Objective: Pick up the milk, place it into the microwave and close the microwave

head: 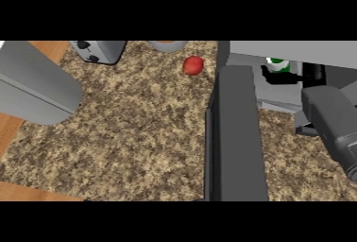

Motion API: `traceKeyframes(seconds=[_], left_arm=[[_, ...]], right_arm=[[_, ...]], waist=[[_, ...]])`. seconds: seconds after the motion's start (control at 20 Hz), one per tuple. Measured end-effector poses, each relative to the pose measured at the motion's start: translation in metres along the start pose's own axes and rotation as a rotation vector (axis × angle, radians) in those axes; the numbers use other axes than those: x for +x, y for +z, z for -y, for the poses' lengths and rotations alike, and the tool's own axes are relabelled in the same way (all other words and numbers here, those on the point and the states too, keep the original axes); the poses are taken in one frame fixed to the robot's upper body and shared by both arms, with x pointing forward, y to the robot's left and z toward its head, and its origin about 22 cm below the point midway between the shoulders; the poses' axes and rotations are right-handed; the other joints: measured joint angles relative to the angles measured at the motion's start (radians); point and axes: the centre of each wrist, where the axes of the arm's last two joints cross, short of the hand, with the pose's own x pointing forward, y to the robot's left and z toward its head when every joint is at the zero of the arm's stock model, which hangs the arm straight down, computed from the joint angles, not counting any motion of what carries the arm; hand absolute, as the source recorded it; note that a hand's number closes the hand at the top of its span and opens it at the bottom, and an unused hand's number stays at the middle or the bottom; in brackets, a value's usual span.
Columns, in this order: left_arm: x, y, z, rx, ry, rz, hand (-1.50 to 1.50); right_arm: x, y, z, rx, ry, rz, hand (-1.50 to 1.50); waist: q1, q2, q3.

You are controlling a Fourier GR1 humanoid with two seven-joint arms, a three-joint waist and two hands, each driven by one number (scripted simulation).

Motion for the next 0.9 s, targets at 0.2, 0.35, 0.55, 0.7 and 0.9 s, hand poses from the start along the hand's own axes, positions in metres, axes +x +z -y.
traceKeyframes(seconds=[0.2,0.35,0.55,0.7,0.9], left_arm=[[0.0,-0.003,-0.002,-0.009,-0.001,0.003,-1.5],[-0.001,-0.006,-0.003,-0.015,-0.002,0.007,-1.5],[-0.001,-0.009,-0.005,-0.02,-0.008,0.0,-1.5],[0.0,-0.011,-0.008,-0.019,-0.023,-0.002,-1.5],[0.0,-0.013,-0.01,-0.021,-0.044,-0.012,-1.5]], right_arm=[[-0.001,-0.002,0.008,-0.022,0.012,-0.007,1.5],[0.003,-0.006,0.011,-0.032,0.018,-0.002,1.5],[0.004,-0.009,0.016,-0.045,0.023,-0.002,1.5],[0.004,-0.01,0.02,-0.052,0.025,-0.001,1.5],[0.004,-0.011,0.024,-0.061,0.026,-0.003,1.5]], waist=[[0.008,0.005,0.001],[0.016,0.01,0.002],[0.022,0.016,0.002],[0.026,0.018,0.003],[0.033,0.023,0.004]])
